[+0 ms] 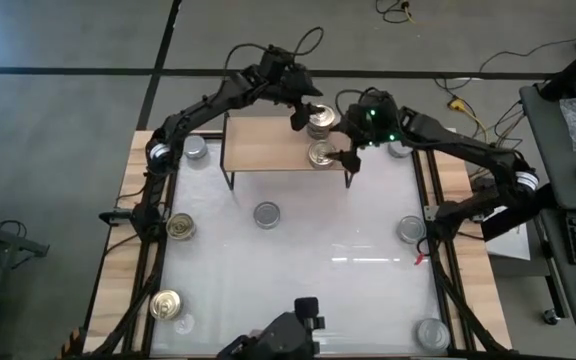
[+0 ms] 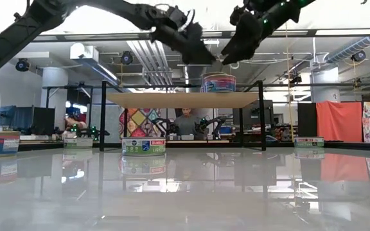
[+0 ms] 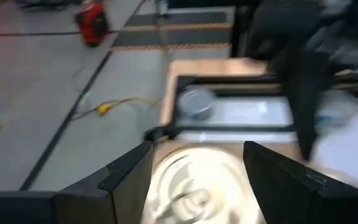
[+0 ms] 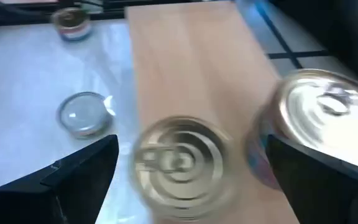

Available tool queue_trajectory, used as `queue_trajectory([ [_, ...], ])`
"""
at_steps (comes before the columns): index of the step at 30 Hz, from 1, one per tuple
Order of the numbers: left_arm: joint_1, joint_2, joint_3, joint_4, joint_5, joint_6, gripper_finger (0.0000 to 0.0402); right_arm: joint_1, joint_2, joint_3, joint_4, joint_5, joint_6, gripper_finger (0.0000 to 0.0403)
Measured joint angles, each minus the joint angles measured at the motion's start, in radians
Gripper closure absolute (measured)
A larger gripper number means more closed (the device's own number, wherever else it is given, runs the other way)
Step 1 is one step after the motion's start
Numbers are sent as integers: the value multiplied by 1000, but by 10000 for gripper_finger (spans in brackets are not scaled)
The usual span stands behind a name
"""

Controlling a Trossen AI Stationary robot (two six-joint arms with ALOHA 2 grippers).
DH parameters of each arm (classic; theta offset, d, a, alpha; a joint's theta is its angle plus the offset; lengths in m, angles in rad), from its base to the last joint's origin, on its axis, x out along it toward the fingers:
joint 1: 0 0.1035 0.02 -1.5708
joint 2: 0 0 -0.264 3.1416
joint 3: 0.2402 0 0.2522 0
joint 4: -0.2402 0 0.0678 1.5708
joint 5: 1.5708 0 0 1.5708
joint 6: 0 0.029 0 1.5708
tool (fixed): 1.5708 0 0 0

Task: Stack canned seafood by type on shelf
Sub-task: Adjust the blue-pink tuna can on the shelf

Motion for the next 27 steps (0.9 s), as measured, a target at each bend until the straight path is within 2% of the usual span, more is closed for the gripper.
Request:
queue_trajectory([
  [5, -13, 0, 154, -258, 118, 28, 166, 29, 5, -27, 9, 3, 40, 71],
  [7, -25, -23, 162, -331, 138, 49, 166, 30, 19, -33, 14, 3, 46, 105],
  [12, -80, -126, 50, -354, 139, 87, 166, 30, 62, -37, 26, 7, 46, 182],
  [16, -116, -208, -35, -343, 139, 110, 166, 30, 81, -38, 26, 8, 46, 227],
  [21, -144, -322, -159, -347, 138, 112, 166, 30, 82, -42, 27, 13, 44, 262],
  [27, -190, -478, -354, -303, 138, 99, 166, 25, 82, -49, 29, 61, 38, 285],
])
